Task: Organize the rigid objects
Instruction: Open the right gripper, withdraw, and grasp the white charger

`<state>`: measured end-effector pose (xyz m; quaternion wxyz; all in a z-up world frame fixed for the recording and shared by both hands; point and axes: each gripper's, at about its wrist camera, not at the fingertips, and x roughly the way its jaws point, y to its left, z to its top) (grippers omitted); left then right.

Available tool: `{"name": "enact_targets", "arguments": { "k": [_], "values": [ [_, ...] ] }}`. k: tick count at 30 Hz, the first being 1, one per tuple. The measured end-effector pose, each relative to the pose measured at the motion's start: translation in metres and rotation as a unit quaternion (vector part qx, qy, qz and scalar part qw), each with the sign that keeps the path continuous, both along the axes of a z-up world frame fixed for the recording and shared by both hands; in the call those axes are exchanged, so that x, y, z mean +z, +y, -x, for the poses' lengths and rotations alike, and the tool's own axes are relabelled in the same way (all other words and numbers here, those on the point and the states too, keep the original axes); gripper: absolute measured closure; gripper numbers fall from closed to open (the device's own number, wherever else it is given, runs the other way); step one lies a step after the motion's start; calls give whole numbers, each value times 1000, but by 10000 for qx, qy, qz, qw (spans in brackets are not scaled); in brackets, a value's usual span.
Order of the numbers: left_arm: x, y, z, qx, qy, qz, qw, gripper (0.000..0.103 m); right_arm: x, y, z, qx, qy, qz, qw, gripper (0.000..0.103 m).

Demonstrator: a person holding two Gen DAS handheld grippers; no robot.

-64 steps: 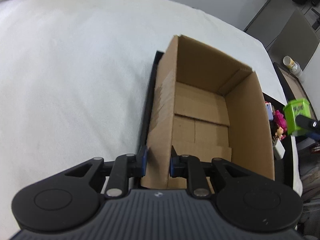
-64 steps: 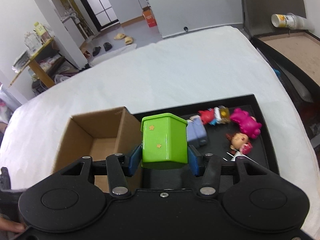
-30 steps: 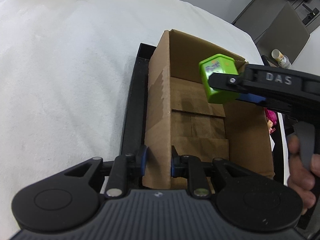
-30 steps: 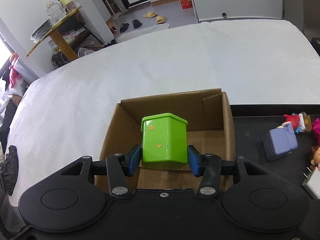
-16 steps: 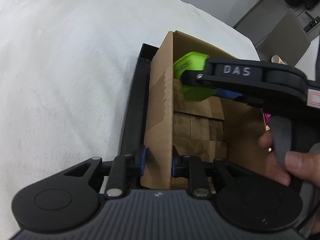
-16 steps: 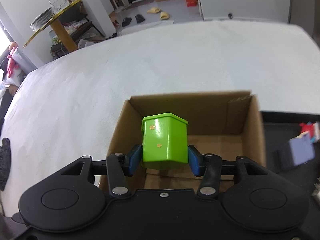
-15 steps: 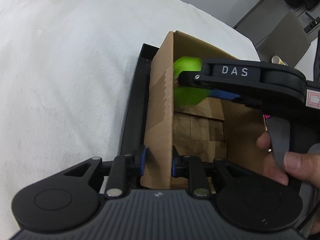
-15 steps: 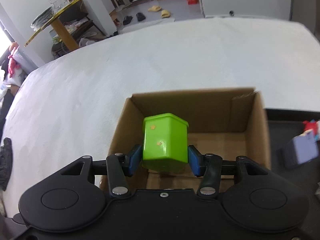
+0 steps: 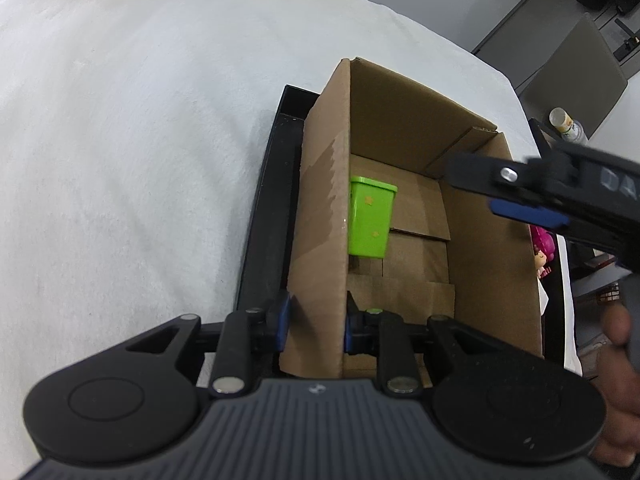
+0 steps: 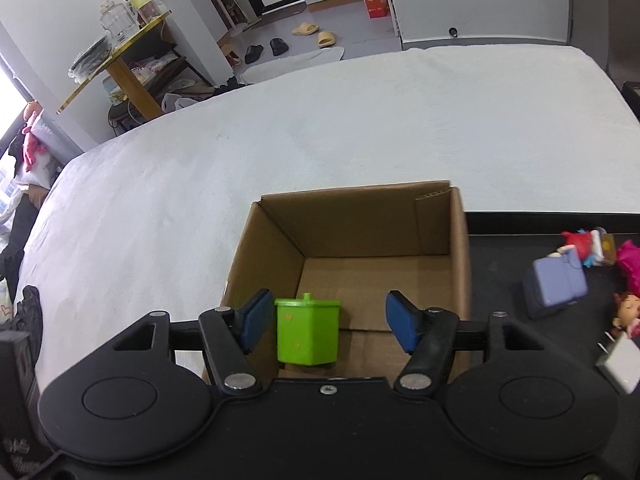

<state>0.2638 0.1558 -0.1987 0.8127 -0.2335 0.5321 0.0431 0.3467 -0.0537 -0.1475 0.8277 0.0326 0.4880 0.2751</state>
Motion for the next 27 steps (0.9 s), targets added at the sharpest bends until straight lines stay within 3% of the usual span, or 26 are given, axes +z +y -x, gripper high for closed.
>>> {"name": "enact_targets", "arguments": {
  "k": [10, 14, 27],
  "values": [
    [-5, 1, -7, 144, 109, 7, 9998, 80, 13, -18, 8, -79, 20, 137, 9999, 35],
    [-6, 1, -7, 224, 118, 13, 9997, 80, 21, -37, 10, -178, -57, 128, 9997, 28],
    [-1, 12, -3, 465, 194, -127, 9987, 80, 12, -100, 5, -611, -124, 385, 9973, 28]
  ]
}}
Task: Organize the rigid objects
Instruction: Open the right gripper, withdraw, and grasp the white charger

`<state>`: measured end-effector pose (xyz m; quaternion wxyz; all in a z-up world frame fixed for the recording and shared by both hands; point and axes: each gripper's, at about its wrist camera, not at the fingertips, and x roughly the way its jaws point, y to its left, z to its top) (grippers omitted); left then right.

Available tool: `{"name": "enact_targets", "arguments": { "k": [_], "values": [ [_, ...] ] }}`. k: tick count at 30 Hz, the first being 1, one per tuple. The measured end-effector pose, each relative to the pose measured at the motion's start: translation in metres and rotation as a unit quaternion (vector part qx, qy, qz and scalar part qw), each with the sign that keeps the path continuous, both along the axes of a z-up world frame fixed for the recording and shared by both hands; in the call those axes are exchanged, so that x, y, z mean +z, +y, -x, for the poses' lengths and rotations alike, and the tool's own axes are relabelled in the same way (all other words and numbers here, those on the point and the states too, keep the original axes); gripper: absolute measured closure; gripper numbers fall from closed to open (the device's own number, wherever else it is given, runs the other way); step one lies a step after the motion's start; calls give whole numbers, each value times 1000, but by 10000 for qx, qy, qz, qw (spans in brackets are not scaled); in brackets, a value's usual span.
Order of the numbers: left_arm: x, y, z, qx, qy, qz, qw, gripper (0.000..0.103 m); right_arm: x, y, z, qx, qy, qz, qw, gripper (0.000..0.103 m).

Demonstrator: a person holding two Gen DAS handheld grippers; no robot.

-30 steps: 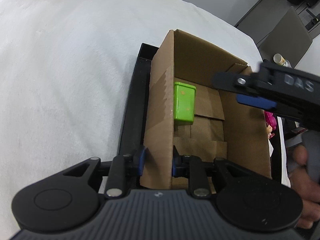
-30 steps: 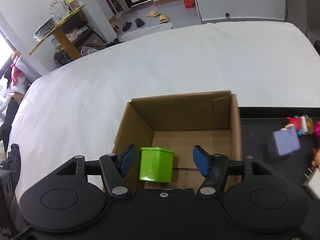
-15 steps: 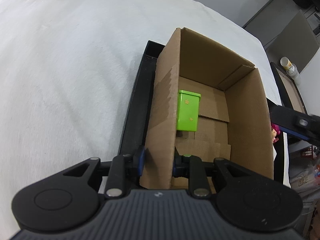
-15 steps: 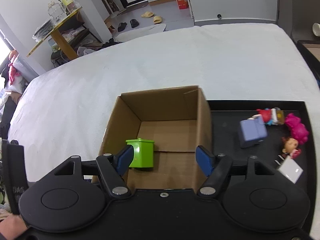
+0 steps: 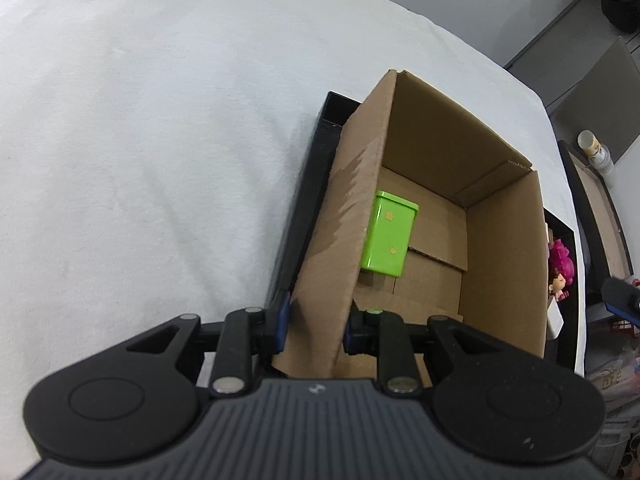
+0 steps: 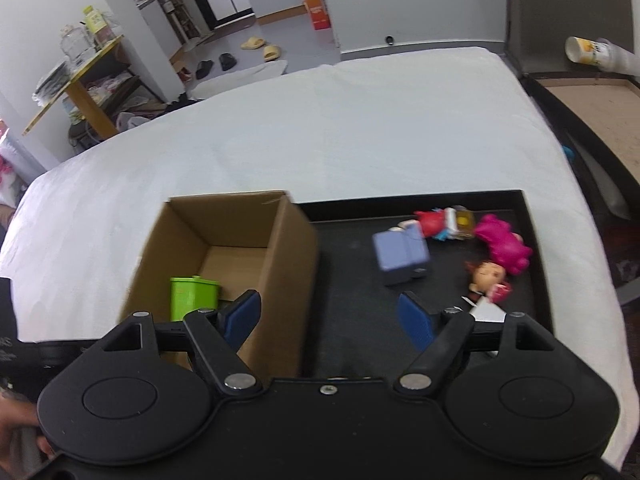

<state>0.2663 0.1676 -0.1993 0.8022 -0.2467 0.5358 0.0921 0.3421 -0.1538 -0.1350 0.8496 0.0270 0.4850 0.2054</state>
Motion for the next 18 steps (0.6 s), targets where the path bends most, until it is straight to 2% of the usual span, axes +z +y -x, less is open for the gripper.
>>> {"name": "enact_targets", "arguments": {
  "k": [15, 18],
  "values": [
    [11, -5, 4, -52, -77, -157, 9998, 79, -46, -53, -5, -385, 133, 355, 9985, 28],
    [7, -4, 4, -23, -57, -113, 9999, 82, -57, -61, -9, -408, 150, 406, 9982, 28]
  ]
}}
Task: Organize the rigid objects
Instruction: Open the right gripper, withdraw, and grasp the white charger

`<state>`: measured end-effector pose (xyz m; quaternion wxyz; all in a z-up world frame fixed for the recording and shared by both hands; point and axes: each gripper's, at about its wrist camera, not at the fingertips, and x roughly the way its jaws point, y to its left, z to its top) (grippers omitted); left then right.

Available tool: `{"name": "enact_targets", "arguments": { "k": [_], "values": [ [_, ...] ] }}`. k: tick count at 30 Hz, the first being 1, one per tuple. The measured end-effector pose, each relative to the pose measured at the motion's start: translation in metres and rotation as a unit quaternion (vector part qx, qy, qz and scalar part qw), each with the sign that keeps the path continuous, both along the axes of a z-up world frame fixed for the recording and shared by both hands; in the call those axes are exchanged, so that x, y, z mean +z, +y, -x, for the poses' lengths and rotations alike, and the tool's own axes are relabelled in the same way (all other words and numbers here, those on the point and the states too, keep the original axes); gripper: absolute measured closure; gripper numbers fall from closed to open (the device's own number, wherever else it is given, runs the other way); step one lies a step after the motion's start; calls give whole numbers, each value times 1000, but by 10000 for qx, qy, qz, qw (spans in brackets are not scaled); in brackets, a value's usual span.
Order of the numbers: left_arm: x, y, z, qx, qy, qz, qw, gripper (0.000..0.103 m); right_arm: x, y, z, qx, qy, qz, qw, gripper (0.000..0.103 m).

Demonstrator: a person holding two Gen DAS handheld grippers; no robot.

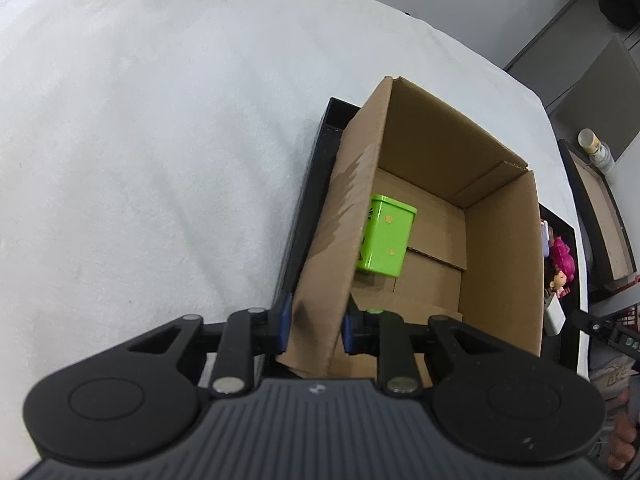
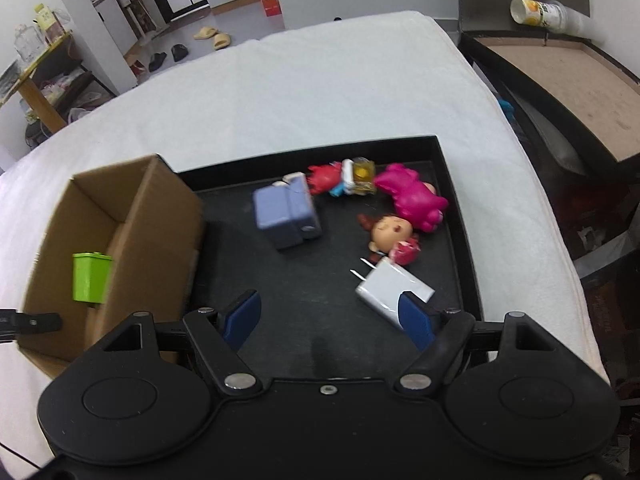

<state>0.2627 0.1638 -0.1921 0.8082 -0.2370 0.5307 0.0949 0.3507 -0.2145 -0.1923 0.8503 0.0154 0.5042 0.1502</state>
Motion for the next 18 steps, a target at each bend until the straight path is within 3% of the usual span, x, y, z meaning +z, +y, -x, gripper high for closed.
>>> {"name": "enact_targets", "arguments": {
  "k": [7, 18],
  "values": [
    [-1, -1, -3, -32, -37, -51, 10000, 83, -18, -5, -8, 145, 8, 208, 9997, 35],
    [-2, 2, -1, -80, -57, -7, 10000, 83, -38, -10, -31, 392, -119, 634, 9971, 35]
  ]
}}
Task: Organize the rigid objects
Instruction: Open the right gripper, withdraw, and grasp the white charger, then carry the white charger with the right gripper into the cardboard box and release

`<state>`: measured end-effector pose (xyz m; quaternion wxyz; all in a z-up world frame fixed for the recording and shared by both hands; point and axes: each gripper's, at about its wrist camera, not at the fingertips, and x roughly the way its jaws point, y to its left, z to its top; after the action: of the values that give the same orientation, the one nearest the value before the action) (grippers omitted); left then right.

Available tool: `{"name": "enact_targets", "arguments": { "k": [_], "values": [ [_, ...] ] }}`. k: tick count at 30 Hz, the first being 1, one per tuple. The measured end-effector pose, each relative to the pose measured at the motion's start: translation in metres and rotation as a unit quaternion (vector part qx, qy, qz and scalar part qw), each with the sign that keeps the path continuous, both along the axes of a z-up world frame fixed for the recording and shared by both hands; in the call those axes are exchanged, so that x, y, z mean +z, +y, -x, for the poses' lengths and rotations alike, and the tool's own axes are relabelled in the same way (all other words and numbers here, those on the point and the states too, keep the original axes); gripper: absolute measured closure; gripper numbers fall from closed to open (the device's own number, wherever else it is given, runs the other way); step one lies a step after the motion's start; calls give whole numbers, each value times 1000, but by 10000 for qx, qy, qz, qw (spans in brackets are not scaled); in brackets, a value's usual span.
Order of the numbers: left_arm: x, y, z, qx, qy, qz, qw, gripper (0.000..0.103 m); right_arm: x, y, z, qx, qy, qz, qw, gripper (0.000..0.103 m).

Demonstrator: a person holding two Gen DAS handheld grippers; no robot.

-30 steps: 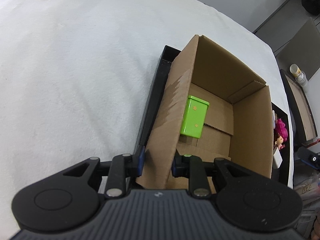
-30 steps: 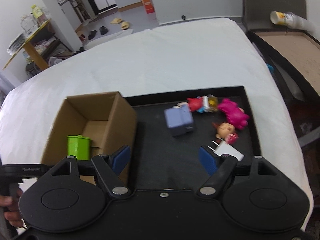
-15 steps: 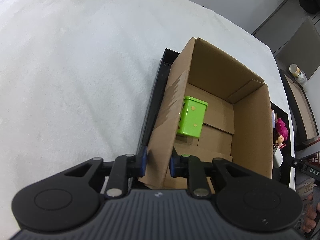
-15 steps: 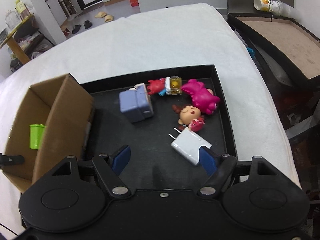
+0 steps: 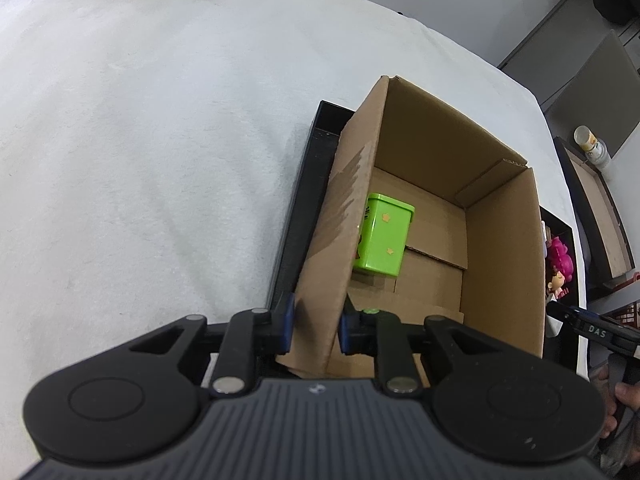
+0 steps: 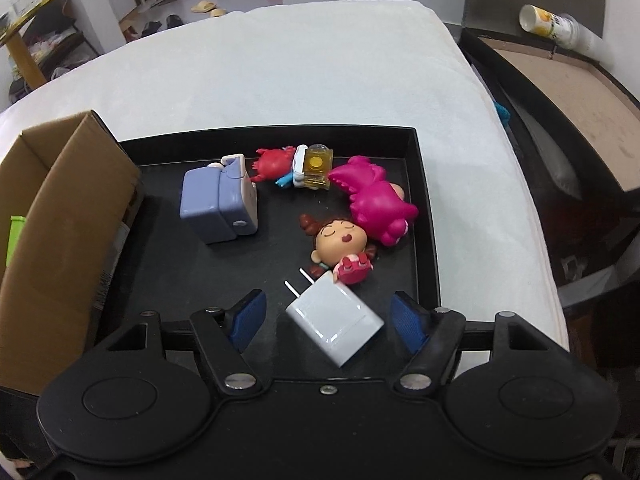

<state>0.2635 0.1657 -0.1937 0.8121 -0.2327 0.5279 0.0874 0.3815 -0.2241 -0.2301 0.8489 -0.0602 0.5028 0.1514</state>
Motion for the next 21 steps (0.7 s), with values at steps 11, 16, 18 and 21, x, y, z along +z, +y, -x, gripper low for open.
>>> {"name": "enact_targets", "arguments": {
  "k": [11, 16, 18, 21],
  "values": [
    [0, -2, 0, -33, 71, 92, 9999, 82, -15, 5, -3, 366, 179, 249, 9989, 55],
    [0, -3, 1, -6, 62, 108, 9999, 82, -12, 9, -3, 405, 282, 369, 9981, 64],
    [-1, -2, 1, -20, 59, 103, 9999, 82, -8, 9, -3, 376, 323, 313, 9983, 66],
    [-1, -3, 2, -28, 51, 102, 9999, 82, 0, 10, 1, 344, 314, 223, 9987, 66]
  ]
}}
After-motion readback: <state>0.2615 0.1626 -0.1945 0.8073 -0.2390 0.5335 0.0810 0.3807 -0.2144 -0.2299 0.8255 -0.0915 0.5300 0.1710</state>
